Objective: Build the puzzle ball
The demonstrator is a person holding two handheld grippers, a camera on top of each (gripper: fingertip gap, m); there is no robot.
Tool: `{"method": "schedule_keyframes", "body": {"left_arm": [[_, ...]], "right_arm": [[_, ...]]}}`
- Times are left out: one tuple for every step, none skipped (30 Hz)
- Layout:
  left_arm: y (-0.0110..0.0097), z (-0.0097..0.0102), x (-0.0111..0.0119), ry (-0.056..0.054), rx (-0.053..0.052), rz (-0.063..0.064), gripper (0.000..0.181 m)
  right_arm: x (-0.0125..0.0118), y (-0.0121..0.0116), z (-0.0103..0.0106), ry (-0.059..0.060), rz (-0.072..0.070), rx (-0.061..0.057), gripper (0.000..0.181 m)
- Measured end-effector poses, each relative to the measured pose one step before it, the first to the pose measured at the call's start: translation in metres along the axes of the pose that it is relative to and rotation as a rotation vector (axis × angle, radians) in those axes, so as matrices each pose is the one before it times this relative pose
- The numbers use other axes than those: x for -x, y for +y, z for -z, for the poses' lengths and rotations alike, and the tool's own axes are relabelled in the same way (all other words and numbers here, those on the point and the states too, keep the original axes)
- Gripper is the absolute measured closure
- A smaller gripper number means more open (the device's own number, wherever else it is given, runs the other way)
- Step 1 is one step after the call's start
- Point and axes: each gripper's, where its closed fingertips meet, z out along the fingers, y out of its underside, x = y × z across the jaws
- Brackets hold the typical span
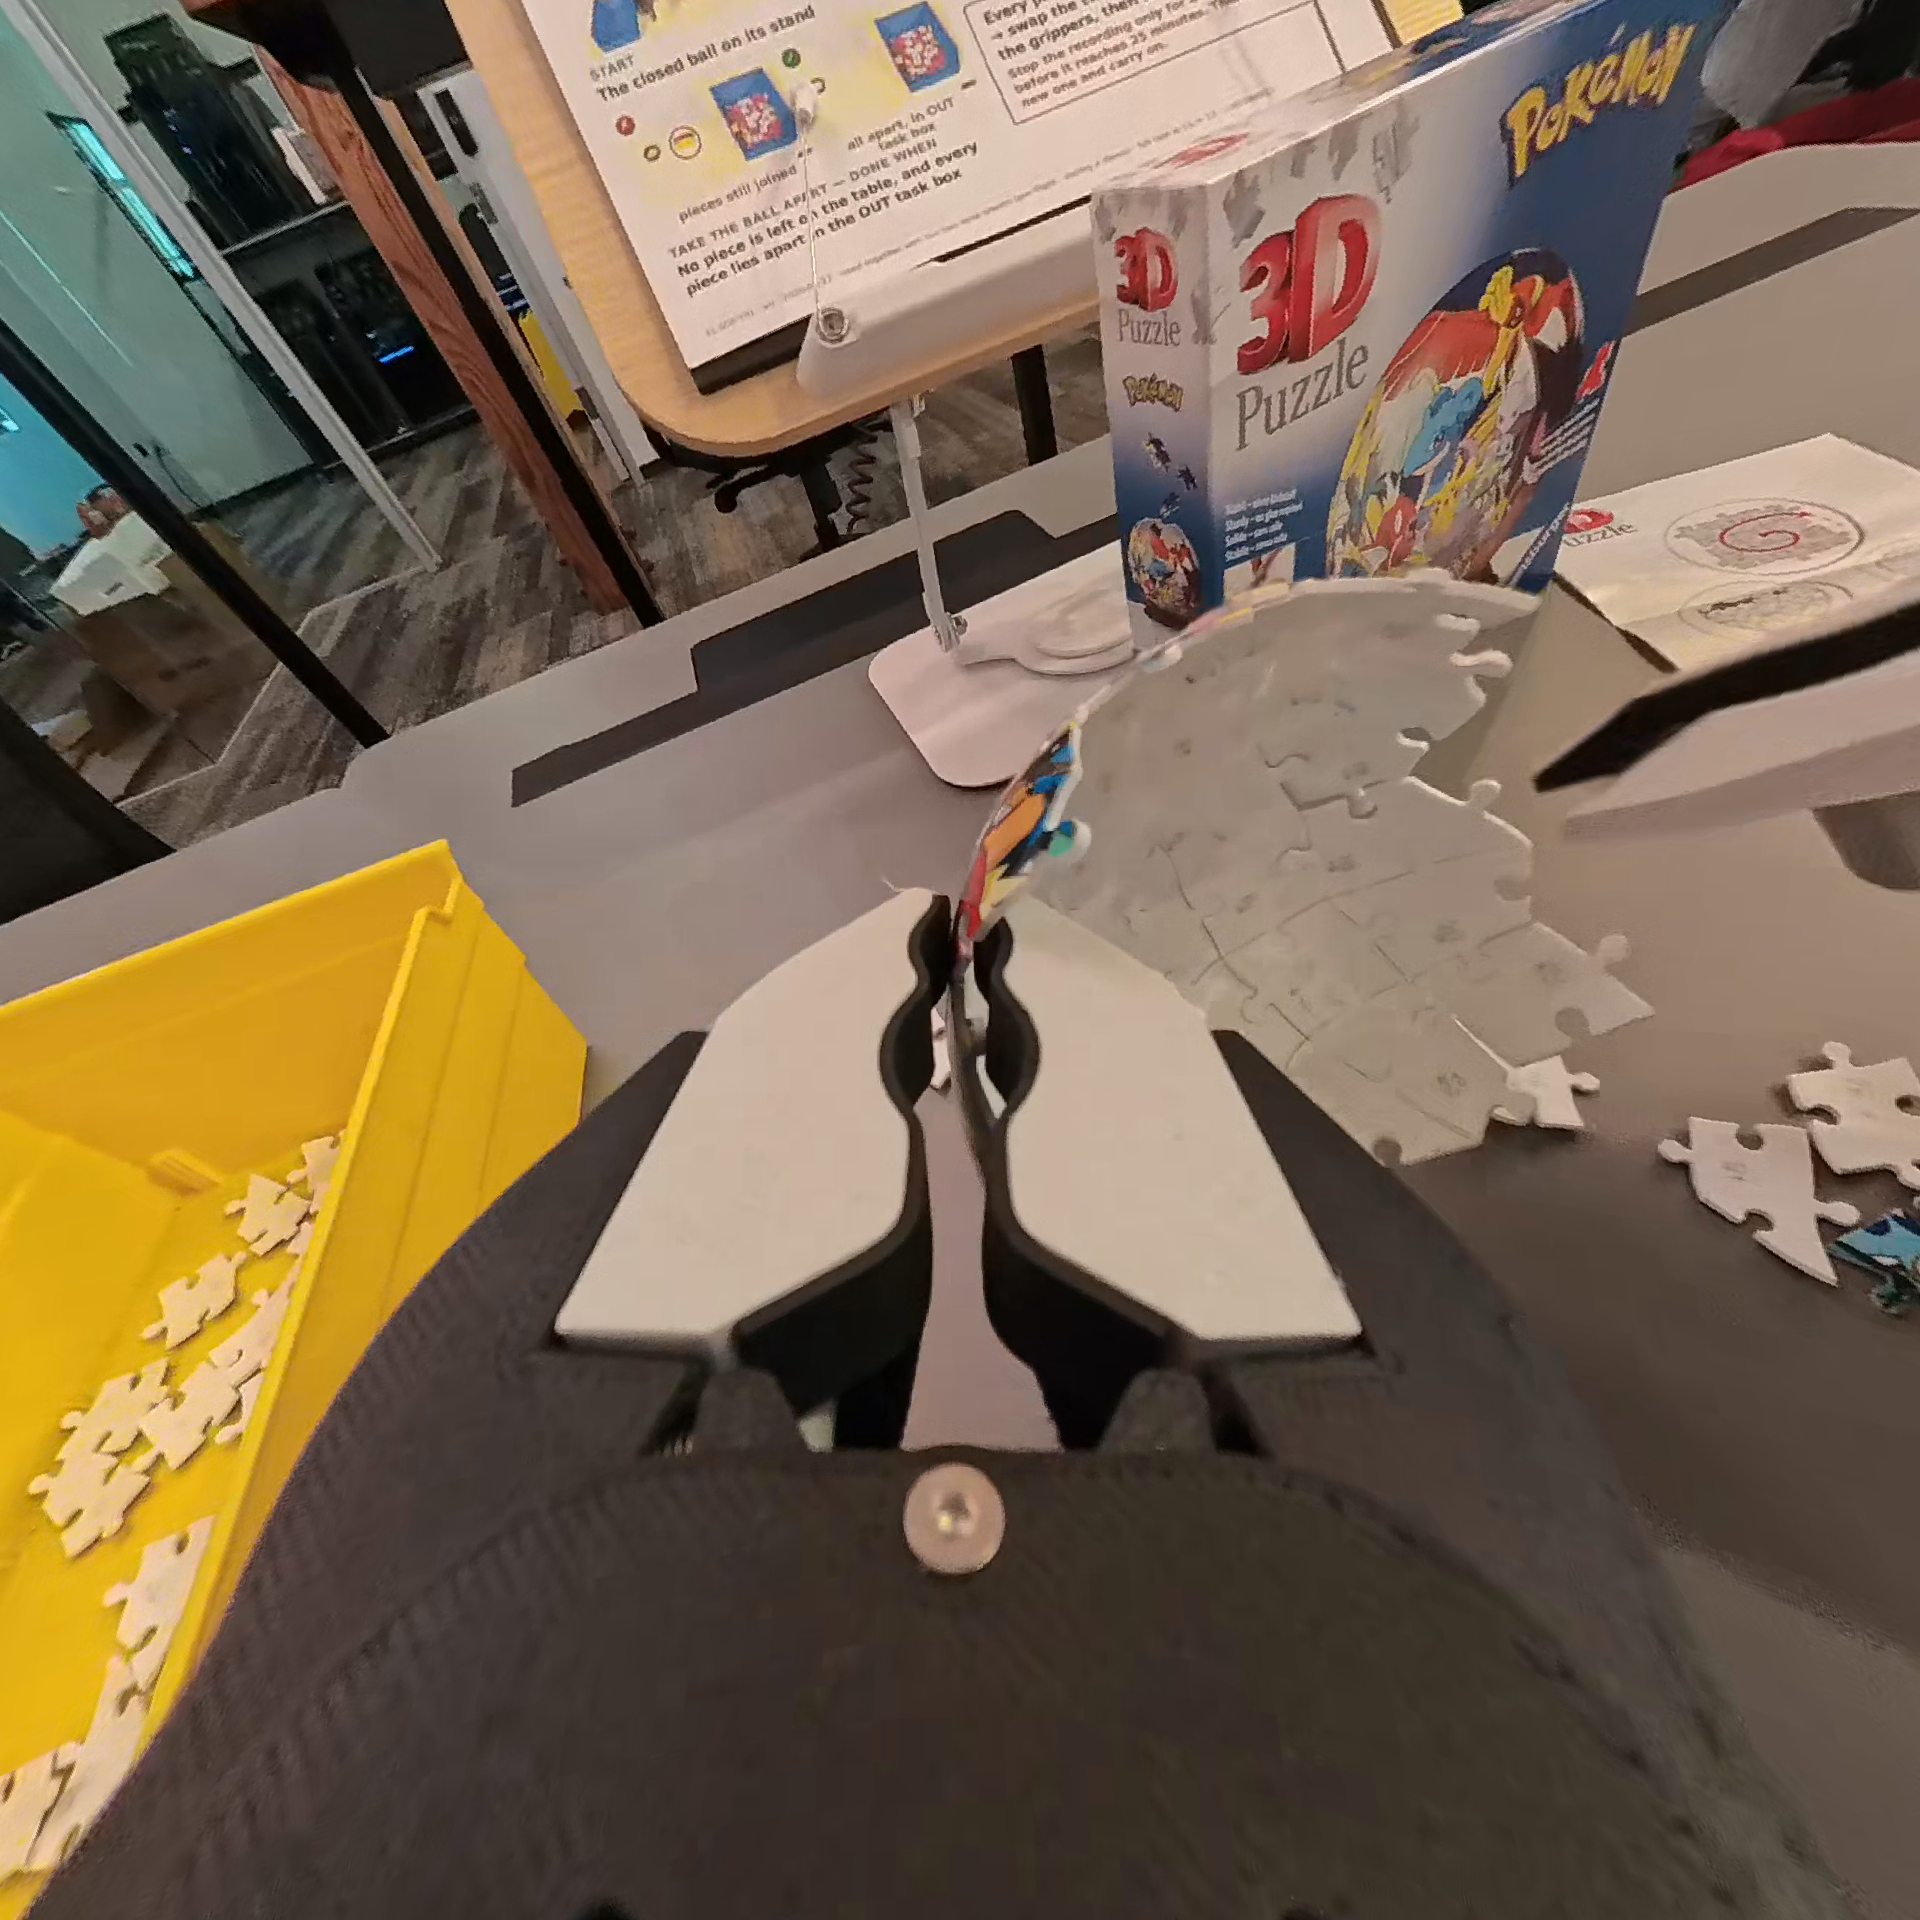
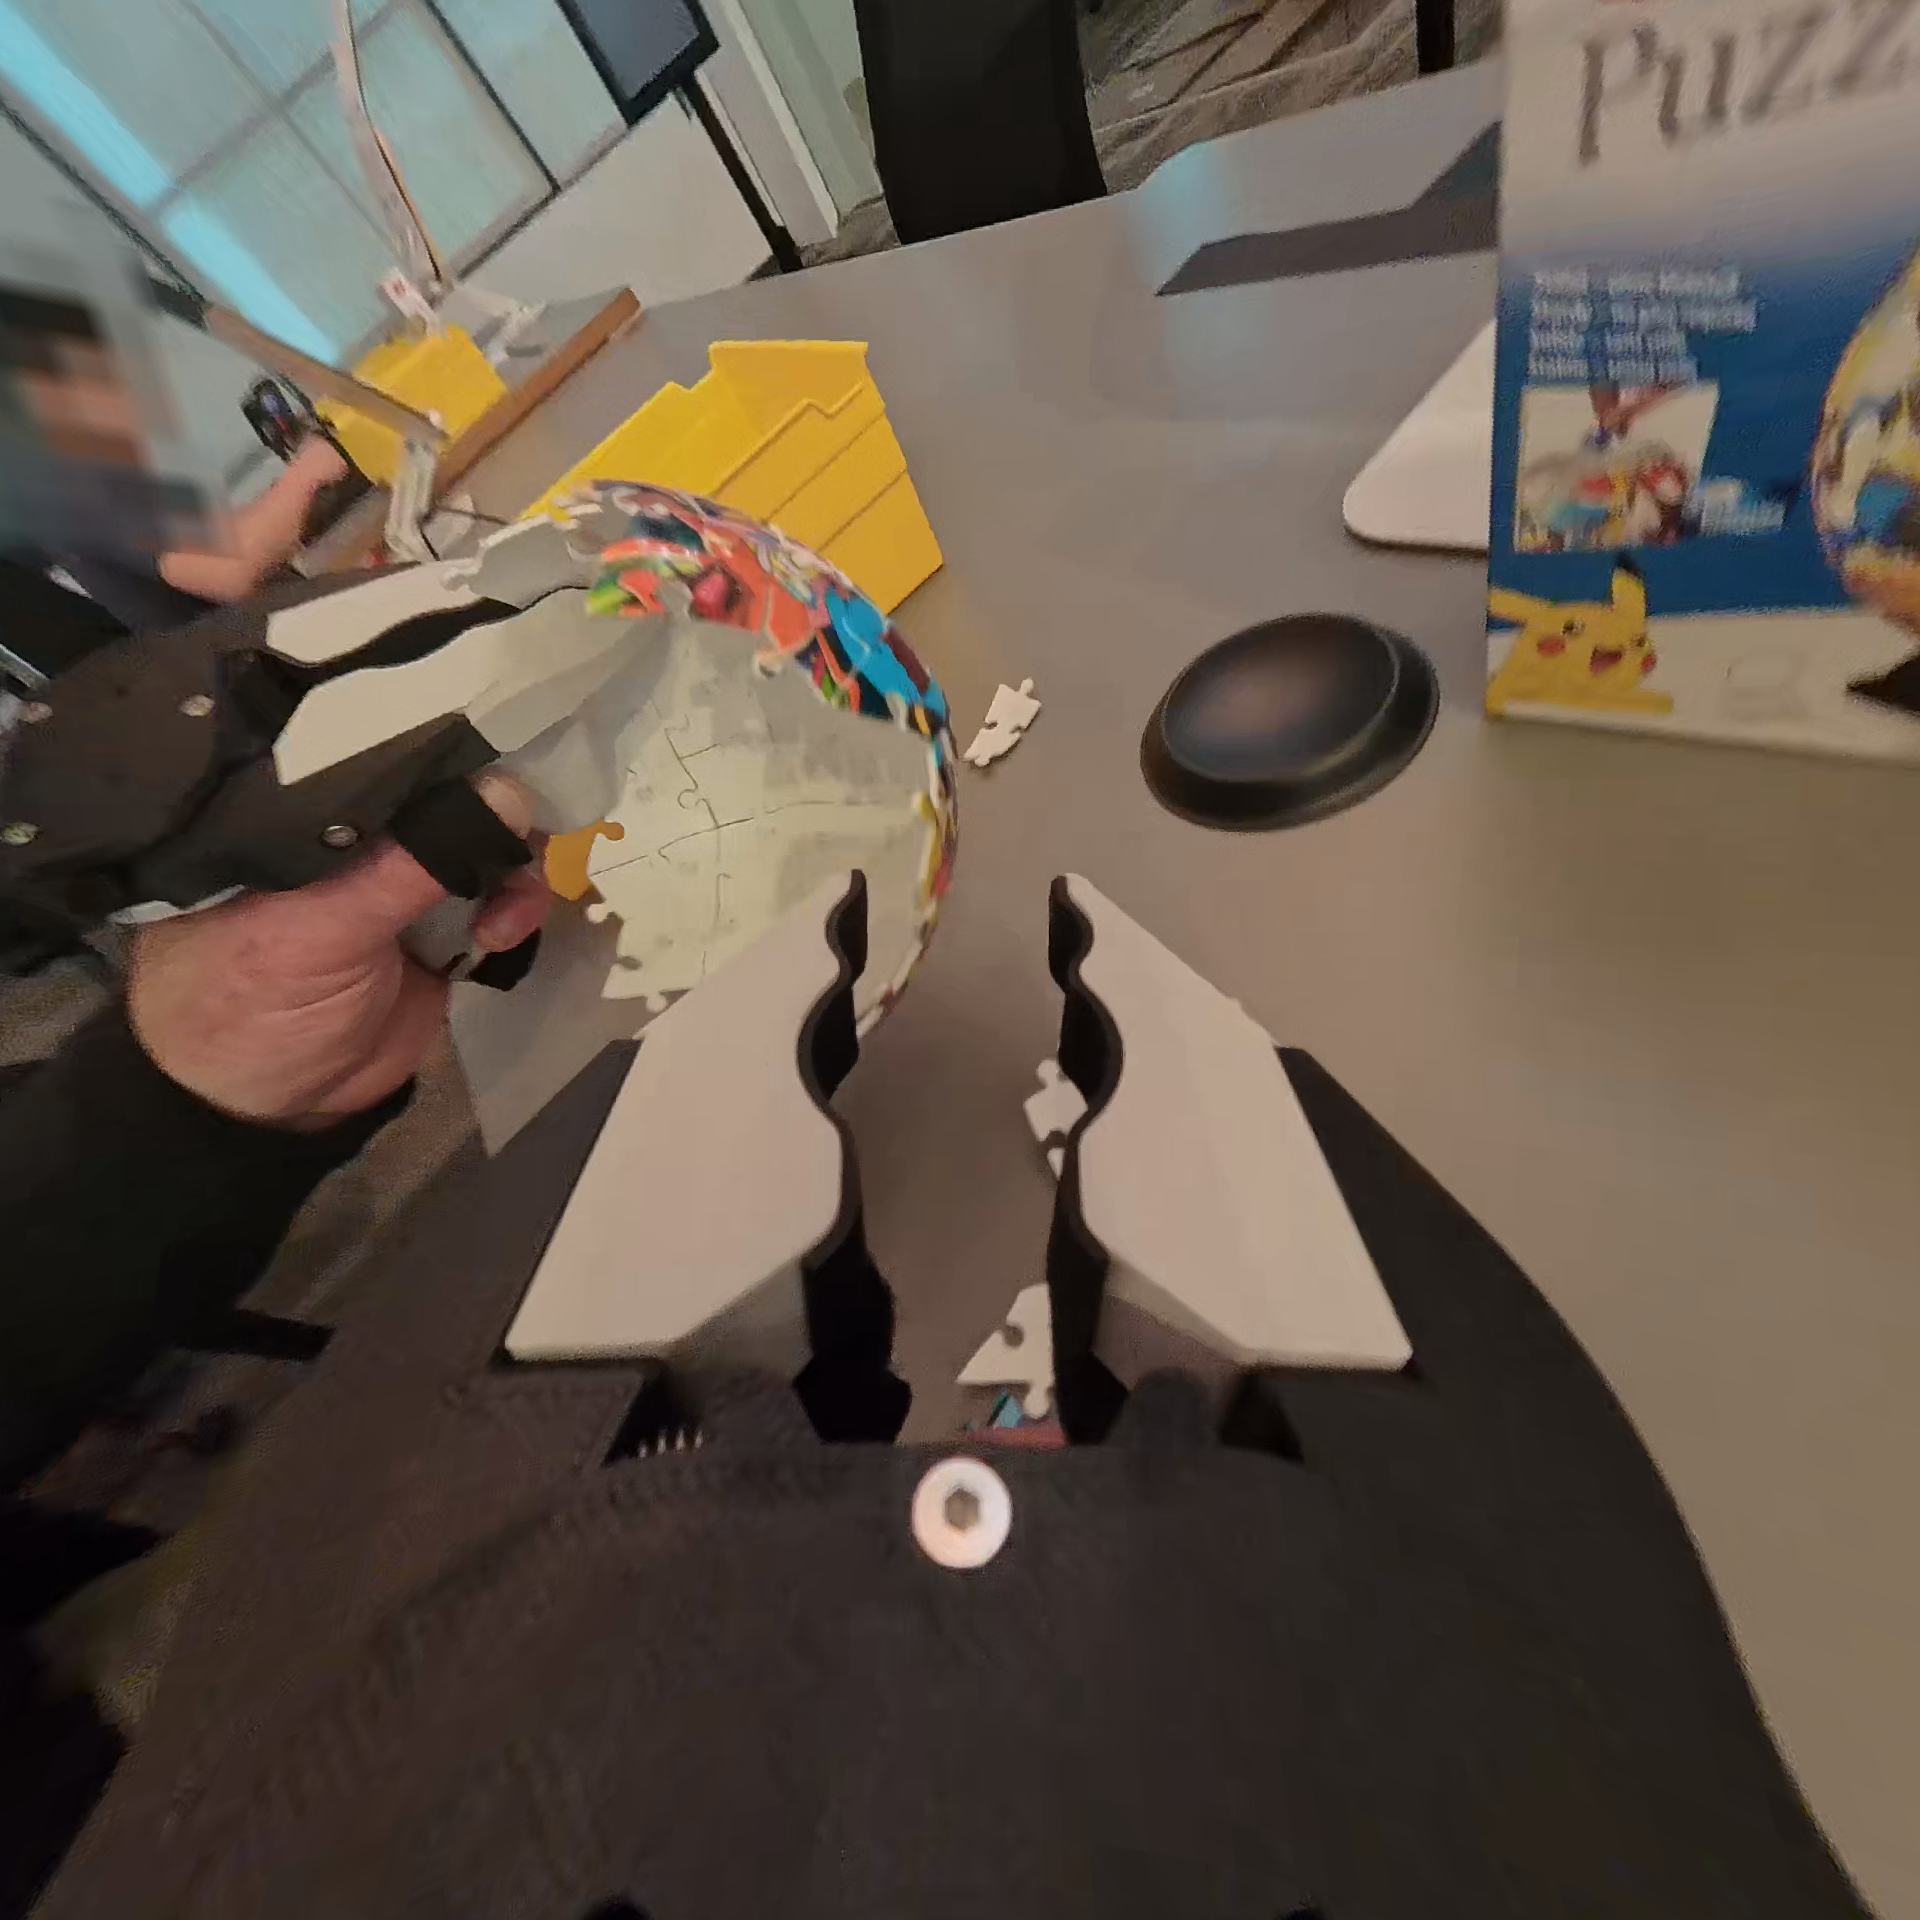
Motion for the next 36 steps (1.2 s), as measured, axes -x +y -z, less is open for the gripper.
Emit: {"method": "schedule_keyframes", "body": {"left_arm": [[-0.00105,0.0008,-0.0016,0.0031,-0.0007,-0.001,0.177],[-0.00138,0.00083,-0.00173,0.0037,-0.003,-0.0044,0.177],[-0.00089,0.0005,-0.00148,0.0008,0.0003,-0.0074,0.177],[-0.0009,0.00061,-0.00097,-0.0013,0.0012,-0.006,0.177],[-0.00151,0.00063,-0.00097,-0.0006,-0.0033,-0.0025,0.177],[-0.00172,0.00072,-0.00135,0.0016,-0.0048,-0.004,0.177],[-0.00106,0.00039,-0.00142,0.002,-0.0011,-0.0075,0.177],[-0.00077,0.00012,-0.00148,0.0019,-0.001,-0.005,0.177],[-0.00074,0.00011,-0.0013,0.0026,-0.0022,-0.0006,0.177],[-0.00038,-0.00018,-0.00106,0.0004,-0.0001,-0.0006,0.177],[-0.00016,-0.00027,-0.00092,0.0003,0.0006,-0.0043,0.177],[-0.00018,-0.00054,-0.00107,0.0003,0.0002,-0.0069,0.177],[0.00005,-0.00052,-0.0009,-0.0004,0.0,-0.0062,0.177],[0.00039,-0.00057,-0.00077,0.0001,0.0021,-0.0034,0.177],[0.00015,-0.00029,-0.00077,0.0019,-0.0001,-0.0008,0.177],[-0.00051,-0.00029,-0.00113,0.0032,-0.0025,-0.0009,0.177],[-0.00037,-0.00004,-0.00031,-0.0032,0.0002,-0.0014,0.177],[-0.00047,0.00005,0.00021,-0.0038,-0.0005,0.0,0.177],[-0.00058,0.0002,0.00035,-0.0013,-0.0036,0.001,0.177],[0.00015,0.00001,0.00054,-0.0014,0.0022,0.0001,0.177],[0.00096,-0.00027,0.00045,0.0008,0.0043,0.0019,0.177],[-0.00014,0.00024,0.00035,0.0013,-0.0035,0.0047,0.177],[-0.00018,0.00018,0.00007,0.0006,-0.0008,0.0013,0.177],[0.00012,-0.00018,0.00033,-0.0042,0.0038,-0.0029,0.177],[0.00007,-0.00006,0.00006,-0.0003,0.0005,0.0012,0.177],[0.00029,-0.00007,-0.00003,0.0033,0.0006,0.0052,0.177],[0.00092,-0.0003,0.00025,0.0014,0.0039,0.0052,0.177],[0.00107,-0.00019,0.0007,-0.0016,0.0044,0.0025,0.177],[0.0007,-0.00002,0.00085,-0.0013,0.0022,0.0018,0.177],[0.00013,0.00002,0.00016,0.0023,0.0001,0.0032,0.177],[0.0,-0.00006,-0.00009,0.0038,0.0019,0.0055,0.177],[0.00006,-0.00007,-0.00046,0.0032,0.0023,0.0029,0.177],[0.00009,-0.00009,-0.00049,0.0006,0.0026,-0.002,0.177],[0.00021,-0.00005,-0.00081,0.0011,0.0035,-0.003,0.177],[0.00025,-0.00022,-0.00098,0.0026,0.0038,-0.0004,0.177],[0.00022,-0.00016,-0.00093,0.0021,0.0034,-0.0002,0.177]], "right_arm": [[0.00039,-0.00351,-0.00305,0.0136,0.0467,0.0051,0.146],[0.00125,-0.00279,-0.00303,0.0033,0.0367,0.0035,0.147],[0.00191,-0.00202,-0.00318,-0.0059,0.0284,0.0039,0.147],[-0.00043,-0.00076,-0.00369,0.0045,0.0225,0.0109,0.148],[-0.00197,0.00009,-0.00372,0.0131,0.0212,0.0139,0.15],[-0.00042,0.00038,-0.0032,0.0048,0.0184,0.0126,0.154],[0.00043,-0.00006,-0.00246,0.0018,0.0126,0.0061,0.158],[0.00027,-0.00057,-0.00171,0.0042,0.0103,-0.0014,0.161],[0.00034,-0.00005,-0.0013,0.0039,0.0108,-0.0004,0.164],[0.00018,0.001,-0.00102,0.0044,0.0108,0.0033,0.168],[-0.00065,0.0015,-0.00064,0.0085,0.0095,0.0054,0.172],[-0.001,0.00089,-0.00023,0.0089,0.0067,-0.0017,0.178],[-0.00049,0.00105,-0.00017,0.0019,0.0018,0.0002,0.178],[-0.00032,0.00127,-0.00017,-0.0009,-0.0016,0.0043,0.179],[-0.0006,0.00003,0.00056,0.0032,0.0033,-0.0013,0.179],[-0.00128,-0.00094,0.00092,0.0106,0.0109,-0.0062,0.18],[-0.00051,-0.00023,0.00055,0.0094,0.013,0.0007,0.181],[0.00005,-0.00001,-0.00014,0.006,0.0081,0.0031,0.181],[-0.00001,-0.00074,0.00011,0.0055,0.0032,-0.0049,0.181],[0.00043,0.00007,-0.00032,-0.0006,-0.0011,-0.0005,0.181],[0.00076,0.00124,-0.00081,-0.0061,-0.0007,0.008,0.181],[0.00001,-0.00025,-0.00004,-0.0024,-0.0005,-0.0036,0.181],[-0.00031,-0.00118,0.00023,-0.0003,-0.0051,-0.0087,0.181],[-0.00055,-0.00127,0.00001,0.0007,-0.0145,-0.0081,0.181],[-0.0005,-0.00073,-0.00015,0.0006,-0.011,-0.0038,0.18],[0.00038,0.00066,-0.00023,-0.0046,0.0016,0.0063,0.177],[0.00062,0.00132,-0.00008,-0.007,0.0016,0.0089,0.174],[0.00119,0.00058,0.00033,-0.0104,0.0003,0.0025,0.172],[-0.00019,-0.00008,0.00081,0.001,0.0018,-0.0023,0.169],[-0.00075,-0.00064,0.00077,0.0056,0.0061,-0.0028,0.165],[0.00044,-0.00069,0.00022,-0.0028,0.0052,0.0002,0.162],[0.0006,-0.0013,-0.00009,-0.0035,0.0036,-0.0031,0.16],[0.00036,-0.00193,-0.00007,0.0008,0.0084,-0.0071,0.16],[0.00054,-0.00106,-0.0004,0.0018,0.0141,-0.003,0.161],[0.00074,0.00001,-0.00064,0.0024,0.0178,0.003,0.161],[-0.00013,0.00007,-0.00041,0.0096,0.0161,0.0031,0.162]]}}
